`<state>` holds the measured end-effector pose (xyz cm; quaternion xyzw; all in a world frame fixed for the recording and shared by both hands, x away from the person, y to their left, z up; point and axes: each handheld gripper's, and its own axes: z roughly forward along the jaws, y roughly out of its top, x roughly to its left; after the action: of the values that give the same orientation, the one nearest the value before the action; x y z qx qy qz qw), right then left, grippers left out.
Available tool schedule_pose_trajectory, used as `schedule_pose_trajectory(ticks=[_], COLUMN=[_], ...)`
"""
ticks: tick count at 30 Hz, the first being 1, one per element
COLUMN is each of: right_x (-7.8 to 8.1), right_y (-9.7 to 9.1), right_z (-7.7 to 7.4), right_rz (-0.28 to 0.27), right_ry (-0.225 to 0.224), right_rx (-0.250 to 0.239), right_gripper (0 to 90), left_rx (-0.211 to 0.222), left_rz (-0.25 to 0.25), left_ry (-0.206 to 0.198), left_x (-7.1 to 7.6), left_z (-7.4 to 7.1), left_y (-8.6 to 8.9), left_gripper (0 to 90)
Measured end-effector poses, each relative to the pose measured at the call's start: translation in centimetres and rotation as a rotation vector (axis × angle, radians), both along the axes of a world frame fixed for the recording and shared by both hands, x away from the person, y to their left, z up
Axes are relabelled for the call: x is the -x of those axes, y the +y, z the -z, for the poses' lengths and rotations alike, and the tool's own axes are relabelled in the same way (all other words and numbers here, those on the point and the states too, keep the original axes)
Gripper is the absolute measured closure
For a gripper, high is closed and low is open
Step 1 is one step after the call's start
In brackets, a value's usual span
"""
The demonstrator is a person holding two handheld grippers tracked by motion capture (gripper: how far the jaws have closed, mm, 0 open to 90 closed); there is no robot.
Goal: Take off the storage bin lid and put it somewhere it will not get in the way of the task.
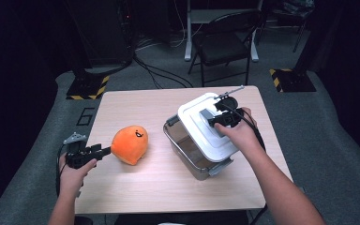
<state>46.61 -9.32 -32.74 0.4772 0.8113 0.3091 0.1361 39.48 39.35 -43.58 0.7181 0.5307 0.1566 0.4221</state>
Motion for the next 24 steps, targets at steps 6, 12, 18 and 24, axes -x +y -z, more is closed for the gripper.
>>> schedule_pose_trajectory(ticks=[6,12,18,24], right_x=[-0.2,-0.5,-0.8,-1.0], right_y=[-1.2,-2.5,-3.7,-4.9], right_z=[-0.3,-0.4,-0.2,-0.2], right_rz=[0.036,0.069,0.103,0.141], right_ry=[-0.005,-0.006,-0.013,-0.013], right_rx=[-0.005,-0.005,-0.003,-0.007], right_gripper=[66.5,66.5,66.5,66.5], left_rx=[0.000,-0.002,-0.002,-0.002], left_rz=[-0.004,-0.003,-0.007,-0.006], left_ry=[0.003,0.003,0.003,0.003], left_x=[0.0,0.0,0.0,0.0], left_z=[0.0,0.1,0.1,0.1], left_y=[0.0,0.0,0.1,0.1], left_gripper=[44.8,44.9,44.9,44.9])
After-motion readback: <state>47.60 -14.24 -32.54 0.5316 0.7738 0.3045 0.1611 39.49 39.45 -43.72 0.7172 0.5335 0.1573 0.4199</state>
